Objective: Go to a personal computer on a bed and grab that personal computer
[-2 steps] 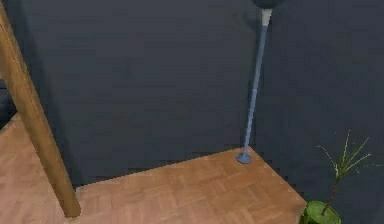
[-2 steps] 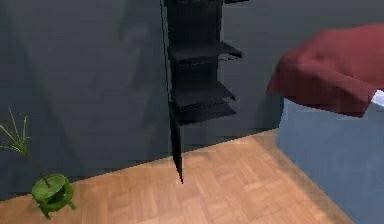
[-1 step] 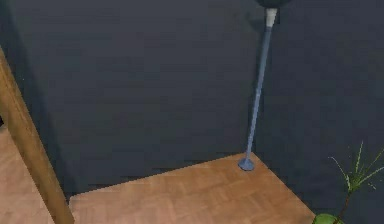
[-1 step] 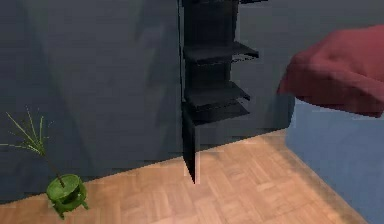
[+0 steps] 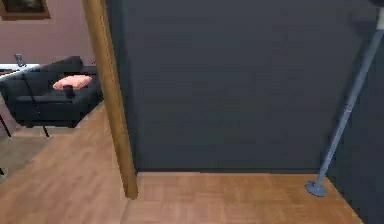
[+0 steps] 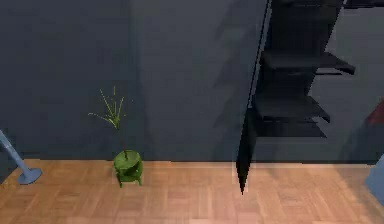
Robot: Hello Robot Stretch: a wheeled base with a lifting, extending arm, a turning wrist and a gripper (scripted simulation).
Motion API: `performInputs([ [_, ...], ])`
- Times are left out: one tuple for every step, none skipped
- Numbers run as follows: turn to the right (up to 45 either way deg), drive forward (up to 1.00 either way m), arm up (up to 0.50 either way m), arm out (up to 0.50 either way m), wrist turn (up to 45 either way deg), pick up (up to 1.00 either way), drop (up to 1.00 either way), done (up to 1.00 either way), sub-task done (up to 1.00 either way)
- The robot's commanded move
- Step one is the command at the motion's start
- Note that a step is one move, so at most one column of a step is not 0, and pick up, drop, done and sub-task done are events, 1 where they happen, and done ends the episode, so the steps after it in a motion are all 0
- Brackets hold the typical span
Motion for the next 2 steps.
performInputs([
  [0.0, 0.65, 0.00, 0.00, 0.0, 0.00, 0.00, 0.00, 0.00],
  [-45.0, 0.00, 0.00, 0.00, 0.0, 0.00, 0.00, 0.00, 0.00],
])
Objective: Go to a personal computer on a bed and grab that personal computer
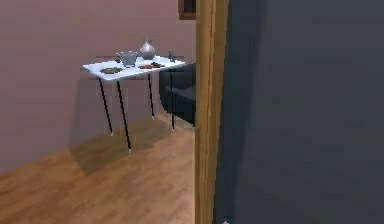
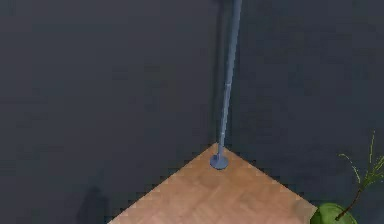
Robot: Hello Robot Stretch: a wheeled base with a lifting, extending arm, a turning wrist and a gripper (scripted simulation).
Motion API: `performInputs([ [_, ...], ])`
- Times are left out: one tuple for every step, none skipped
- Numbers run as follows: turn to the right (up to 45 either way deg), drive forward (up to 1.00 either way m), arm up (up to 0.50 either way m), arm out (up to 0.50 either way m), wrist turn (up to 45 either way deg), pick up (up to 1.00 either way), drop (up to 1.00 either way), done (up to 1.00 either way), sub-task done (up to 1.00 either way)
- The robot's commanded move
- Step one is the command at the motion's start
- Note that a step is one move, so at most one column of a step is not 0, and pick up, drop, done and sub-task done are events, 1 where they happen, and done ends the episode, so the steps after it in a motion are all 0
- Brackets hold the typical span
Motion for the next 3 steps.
performInputs([
  [-27.0, 0.00, 0.00, 0.00, 0.0, 0.00, 0.00, 0.00, 0.00],
  [0.0, 1.00, 0.00, 0.00, 0.0, 0.00, 0.00, 0.00, 0.00],
  [0.0, 0.10, 0.00, 0.00, 0.0, 0.00, 0.00, 0.00, 0.00],
])
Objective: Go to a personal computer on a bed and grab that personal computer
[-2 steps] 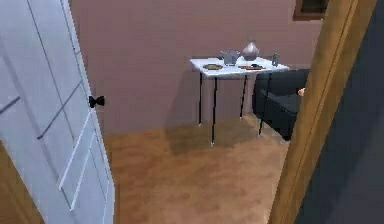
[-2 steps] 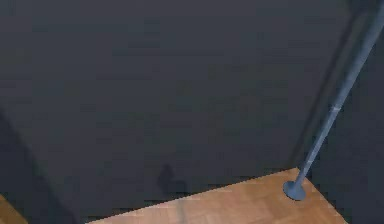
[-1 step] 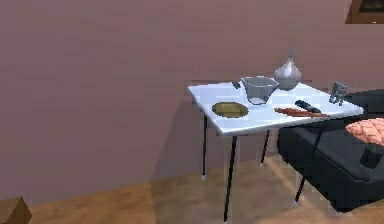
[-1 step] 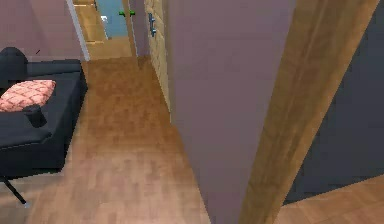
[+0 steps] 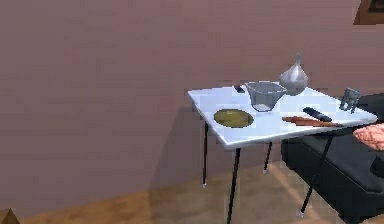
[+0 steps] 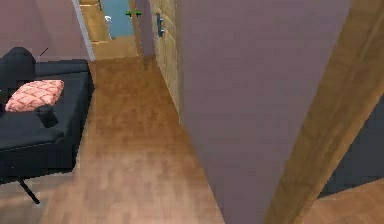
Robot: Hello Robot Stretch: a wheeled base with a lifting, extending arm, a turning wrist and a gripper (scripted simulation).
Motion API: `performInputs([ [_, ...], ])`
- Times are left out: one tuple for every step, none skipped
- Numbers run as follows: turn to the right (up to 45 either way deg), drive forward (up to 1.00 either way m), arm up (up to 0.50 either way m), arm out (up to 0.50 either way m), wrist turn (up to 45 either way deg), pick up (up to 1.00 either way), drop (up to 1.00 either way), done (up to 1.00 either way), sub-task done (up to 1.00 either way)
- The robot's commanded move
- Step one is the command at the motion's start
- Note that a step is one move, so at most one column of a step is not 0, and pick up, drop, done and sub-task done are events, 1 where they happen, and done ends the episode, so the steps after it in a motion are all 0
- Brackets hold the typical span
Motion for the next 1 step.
performInputs([
  [45.0, 0.00, 0.00, 0.00, 0.0, 0.00, 0.00, 0.00, 0.00],
])
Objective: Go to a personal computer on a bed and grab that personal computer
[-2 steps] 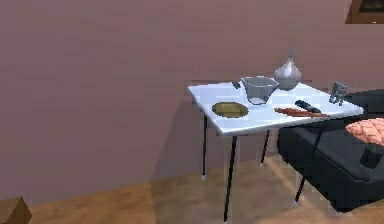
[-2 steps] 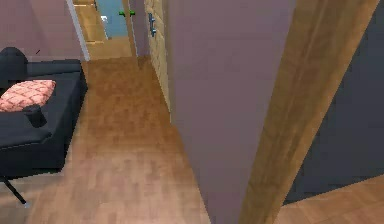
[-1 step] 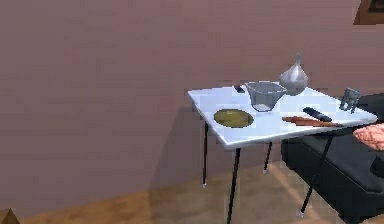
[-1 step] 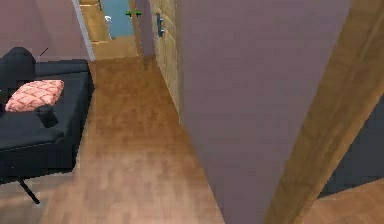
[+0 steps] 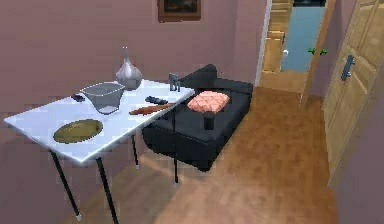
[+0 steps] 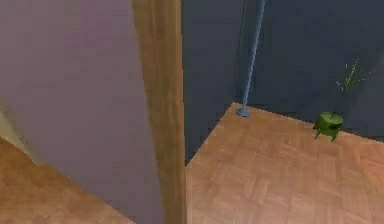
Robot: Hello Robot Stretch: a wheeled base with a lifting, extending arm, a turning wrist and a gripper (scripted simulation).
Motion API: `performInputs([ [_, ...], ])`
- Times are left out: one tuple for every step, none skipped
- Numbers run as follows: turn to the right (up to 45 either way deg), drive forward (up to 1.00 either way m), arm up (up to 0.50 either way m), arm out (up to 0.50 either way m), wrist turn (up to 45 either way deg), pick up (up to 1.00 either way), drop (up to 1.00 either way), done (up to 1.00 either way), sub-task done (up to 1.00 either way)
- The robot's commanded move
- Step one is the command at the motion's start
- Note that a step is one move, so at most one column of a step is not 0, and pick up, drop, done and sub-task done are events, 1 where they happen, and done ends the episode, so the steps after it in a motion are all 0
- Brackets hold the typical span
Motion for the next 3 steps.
performInputs([
  [24.0, 0.00, 0.00, 0.00, 0.0, 0.00, 0.00, 0.00, 0.00],
  [0.0, 1.00, 0.00, 0.00, 0.0, 0.00, 0.00, 0.00, 0.00],
  [0.0, 1.00, 0.00, 0.00, 0.0, 0.00, 0.00, 0.00, 0.00],
])
